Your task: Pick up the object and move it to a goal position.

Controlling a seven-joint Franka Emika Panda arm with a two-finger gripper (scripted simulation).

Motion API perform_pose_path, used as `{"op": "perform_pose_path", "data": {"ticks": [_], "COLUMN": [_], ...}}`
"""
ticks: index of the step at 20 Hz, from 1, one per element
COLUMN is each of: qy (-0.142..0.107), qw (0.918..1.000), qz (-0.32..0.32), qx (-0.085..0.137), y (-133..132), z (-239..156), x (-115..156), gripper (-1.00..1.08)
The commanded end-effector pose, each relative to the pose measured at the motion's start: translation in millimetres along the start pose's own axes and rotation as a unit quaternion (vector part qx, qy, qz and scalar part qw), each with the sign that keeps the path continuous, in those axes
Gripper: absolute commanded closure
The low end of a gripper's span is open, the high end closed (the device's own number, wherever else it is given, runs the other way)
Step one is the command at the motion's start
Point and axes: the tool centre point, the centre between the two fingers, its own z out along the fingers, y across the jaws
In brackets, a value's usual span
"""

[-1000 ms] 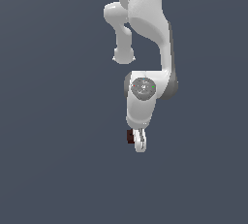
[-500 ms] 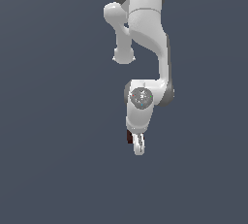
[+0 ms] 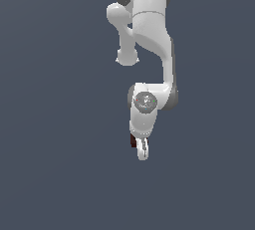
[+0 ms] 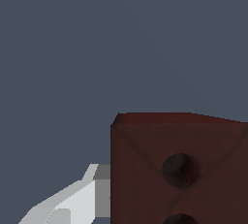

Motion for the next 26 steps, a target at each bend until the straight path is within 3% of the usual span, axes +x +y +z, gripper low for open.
{"op": "perform_pose_path", "data": {"ticks": [1, 14, 26], "qy": [0.000, 0.000, -0.002], "qw": [1.0000, 1.0000, 1.0000], "qz": [0.000, 0.000, 0.000], "qx": [0.000, 0.000, 0.000], "y": [0, 8, 49], "z": [0, -15, -84], "x": [0, 4, 25], "gripper": [1.08, 1.08, 1.08]}}
